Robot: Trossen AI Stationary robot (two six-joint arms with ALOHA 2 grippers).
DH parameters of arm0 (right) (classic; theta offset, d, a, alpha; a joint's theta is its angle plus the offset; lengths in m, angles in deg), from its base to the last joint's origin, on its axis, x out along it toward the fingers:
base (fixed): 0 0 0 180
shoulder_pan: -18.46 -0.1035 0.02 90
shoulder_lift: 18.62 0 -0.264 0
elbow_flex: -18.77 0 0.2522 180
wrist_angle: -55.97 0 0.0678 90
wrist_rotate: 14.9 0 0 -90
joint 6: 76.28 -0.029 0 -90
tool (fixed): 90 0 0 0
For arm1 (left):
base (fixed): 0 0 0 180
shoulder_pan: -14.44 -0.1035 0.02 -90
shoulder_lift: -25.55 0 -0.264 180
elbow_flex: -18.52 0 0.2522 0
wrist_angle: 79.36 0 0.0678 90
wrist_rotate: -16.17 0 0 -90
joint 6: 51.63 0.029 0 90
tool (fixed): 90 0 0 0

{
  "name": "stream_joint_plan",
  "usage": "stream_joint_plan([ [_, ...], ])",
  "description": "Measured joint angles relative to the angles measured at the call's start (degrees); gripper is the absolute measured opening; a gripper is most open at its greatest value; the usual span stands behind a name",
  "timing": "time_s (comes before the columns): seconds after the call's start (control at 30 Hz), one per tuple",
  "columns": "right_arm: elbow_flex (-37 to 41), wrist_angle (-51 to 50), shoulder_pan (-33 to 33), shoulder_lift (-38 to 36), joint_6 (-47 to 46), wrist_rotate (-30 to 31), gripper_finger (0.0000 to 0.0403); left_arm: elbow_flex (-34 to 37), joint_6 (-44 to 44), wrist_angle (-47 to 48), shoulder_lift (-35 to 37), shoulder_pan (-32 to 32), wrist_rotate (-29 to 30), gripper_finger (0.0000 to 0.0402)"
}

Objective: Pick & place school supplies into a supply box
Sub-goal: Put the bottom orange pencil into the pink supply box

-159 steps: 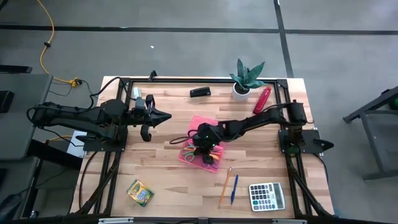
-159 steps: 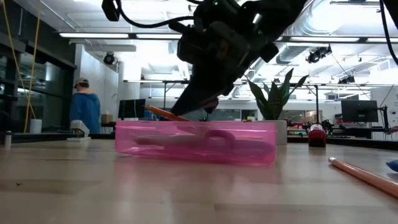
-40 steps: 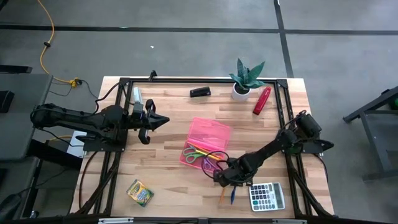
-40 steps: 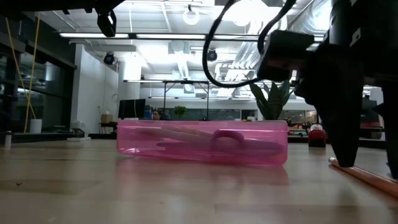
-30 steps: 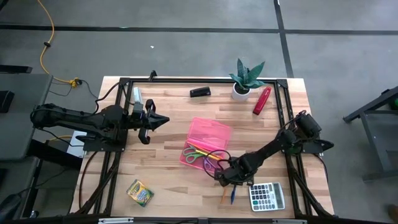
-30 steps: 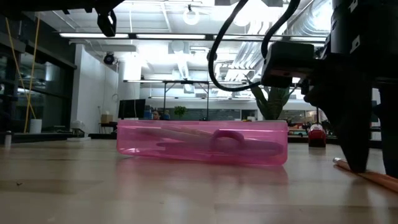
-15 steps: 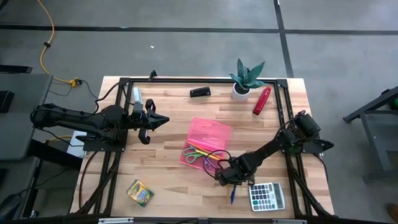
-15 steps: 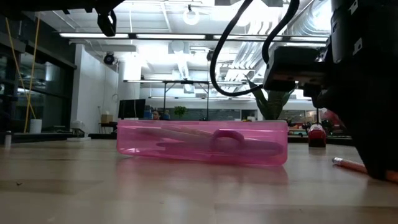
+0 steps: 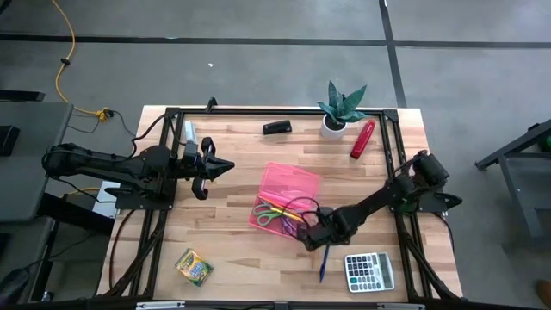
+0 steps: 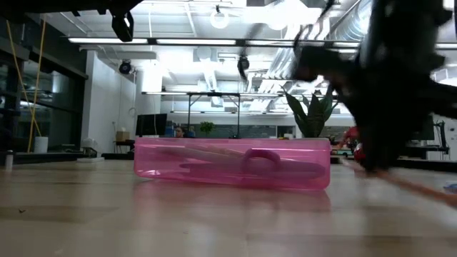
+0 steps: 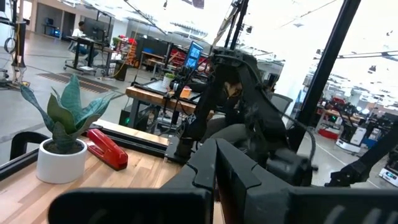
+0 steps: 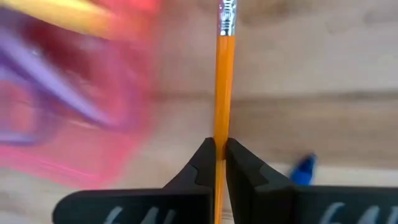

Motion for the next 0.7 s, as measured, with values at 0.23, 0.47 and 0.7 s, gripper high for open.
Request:
stream_joint_plan([
  [0.23, -0.20, -5.36, -0.82, -8.55, 8.50, -0.24, 0.0001, 0.00, -0.04, -0.08, 0.33, 0.00, 0.05, 0.0000],
  [0.47, -0.28, -11.21, -1.40, -17.27, 23.12, 3.54, 0.0000, -0.02, -2.69, -0.02, 0.70, 0.00, -0.09, 0.0000],
  [0.7, 16.29, -2.63, -1.43, -30.02, 30.08, 1.88, 0.0000, -0.02, -6.19, -0.02, 0.70, 0.00, 0.15, 0.0000],
])
